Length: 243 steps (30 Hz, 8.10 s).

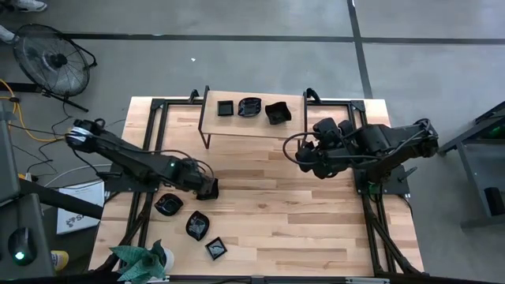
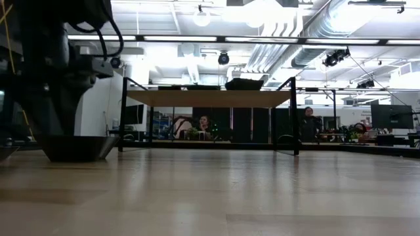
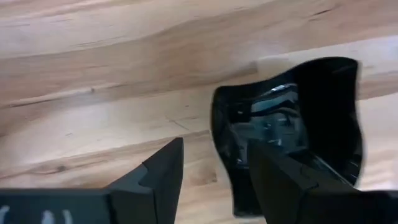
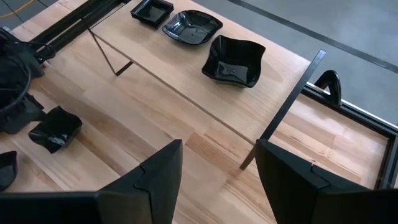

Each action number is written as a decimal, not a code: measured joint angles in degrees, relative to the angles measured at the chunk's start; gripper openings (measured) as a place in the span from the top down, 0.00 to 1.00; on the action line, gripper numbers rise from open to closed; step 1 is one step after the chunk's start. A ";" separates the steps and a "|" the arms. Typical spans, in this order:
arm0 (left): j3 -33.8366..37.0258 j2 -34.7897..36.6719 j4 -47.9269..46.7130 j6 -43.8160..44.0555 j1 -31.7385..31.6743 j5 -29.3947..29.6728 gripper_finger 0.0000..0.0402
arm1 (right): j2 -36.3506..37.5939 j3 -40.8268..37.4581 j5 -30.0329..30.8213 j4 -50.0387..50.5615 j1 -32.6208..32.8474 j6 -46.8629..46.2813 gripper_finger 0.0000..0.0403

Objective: Pick & Place Mini shaped plates
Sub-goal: Stack the distorted square-shaped plate on the distorted square-shaped plate

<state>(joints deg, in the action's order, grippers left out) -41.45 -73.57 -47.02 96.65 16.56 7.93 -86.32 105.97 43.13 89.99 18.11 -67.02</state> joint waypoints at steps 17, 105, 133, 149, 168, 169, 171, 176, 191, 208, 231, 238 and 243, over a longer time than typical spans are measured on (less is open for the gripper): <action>-0.09 -4.87 4.07 -0.23 -0.02 -1.69 0.72 | 0.00 0.00 0.24 -0.01 0.02 0.42 0.51; -21.05 -4.73 1.95 -24.91 0.11 8.89 1.00 | 0.02 0.00 1.42 0.03 1.51 1.67 0.51; -35.07 -4.71 10.39 -48.79 6.03 39.74 1.00 | 8.76 -27.85 7.55 -23.76 10.06 -4.41 0.51; -35.58 -4.71 15.20 -61.62 5.97 61.97 1.00 | 8.76 -37.72 19.34 -68.85 9.24 26.50 0.51; -35.58 -8.24 18.20 -66.87 4.64 69.50 1.00 | 4.46 -46.69 5.41 -112.08 -1.02 47.99 0.51; -35.56 -8.46 18.22 -66.87 4.32 69.49 1.00 | 3.74 -46.69 5.49 -112.97 -1.21 47.87 0.51; -35.58 -9.04 19.37 -66.86 3.65 69.75 1.00 | 2.90 -46.69 7.17 -113.44 -1.36 47.77 0.51; -35.58 -9.17 20.76 -68.18 3.65 69.65 1.00 | 2.56 -46.73 8.61 -114.41 -1.75 47.69 0.51; -35.56 -9.19 20.56 -69.85 3.65 69.82 1.00 | 0.91 -46.73 0.27 -116.11 -7.70 42.89 0.51; -35.56 -9.17 19.88 -69.84 3.65 69.15 1.00 | -0.31 -46.73 0.72 -117.65 -8.57 41.54 0.73; -35.56 -9.08 20.45 -74.46 3.65 63.10 0.82 | -0.33 -46.71 -3.15 -118.20 -9.53 41.53 1.00; -35.56 -9.10 20.45 -78.42 3.63 63.36 0.67 | -0.33 -46.71 -3.18 -118.28 -9.47 41.53 1.00; -35.56 -9.07 20.45 -81.82 3.73 63.37 0.59 | -0.33 -46.71 -1.45 -117.98 -9.49 41.53 1.00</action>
<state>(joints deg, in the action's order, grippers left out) -77.01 -82.64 -26.57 14.83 20.29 71.30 -86.65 59.27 41.69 -27.99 8.62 -25.50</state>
